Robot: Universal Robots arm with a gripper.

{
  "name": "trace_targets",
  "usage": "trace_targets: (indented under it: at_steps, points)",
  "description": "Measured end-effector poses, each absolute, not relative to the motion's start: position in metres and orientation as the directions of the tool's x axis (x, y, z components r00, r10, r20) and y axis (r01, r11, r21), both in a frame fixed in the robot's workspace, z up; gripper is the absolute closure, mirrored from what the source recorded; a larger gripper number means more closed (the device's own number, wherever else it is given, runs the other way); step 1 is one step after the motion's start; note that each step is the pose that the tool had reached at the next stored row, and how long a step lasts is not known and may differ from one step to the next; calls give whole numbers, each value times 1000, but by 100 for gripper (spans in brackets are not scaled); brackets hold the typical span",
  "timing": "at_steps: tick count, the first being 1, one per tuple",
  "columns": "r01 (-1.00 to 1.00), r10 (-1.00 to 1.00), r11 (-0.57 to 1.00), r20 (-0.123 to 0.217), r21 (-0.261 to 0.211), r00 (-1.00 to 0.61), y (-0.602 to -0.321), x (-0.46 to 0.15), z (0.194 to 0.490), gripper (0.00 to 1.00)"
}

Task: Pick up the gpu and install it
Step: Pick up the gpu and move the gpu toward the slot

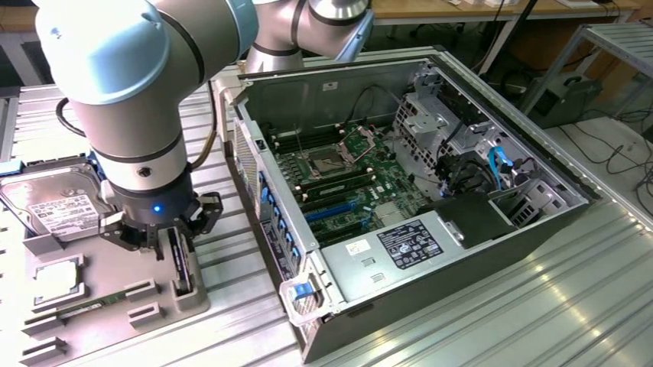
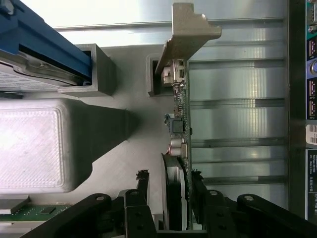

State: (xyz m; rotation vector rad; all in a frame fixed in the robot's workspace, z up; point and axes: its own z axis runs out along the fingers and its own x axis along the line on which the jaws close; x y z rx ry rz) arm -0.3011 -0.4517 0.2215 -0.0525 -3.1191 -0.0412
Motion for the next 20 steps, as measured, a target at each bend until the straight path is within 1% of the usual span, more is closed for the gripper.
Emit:
trace_targets:
  at_steps: [6,7,10,11,20]
  points:
    - [34,33,999,22,26,-999,-454,-300,221,56]
    - [34,33,999,22,26,-999,-454,-300,221,64]
    - [34,33,999,22,26,-999,-454,-300,221,65]
    - [34,33,999,22,26,-999,-454,-300,221,72]
    - [34,33,999,22,26,-999,-454,-300,224,72]
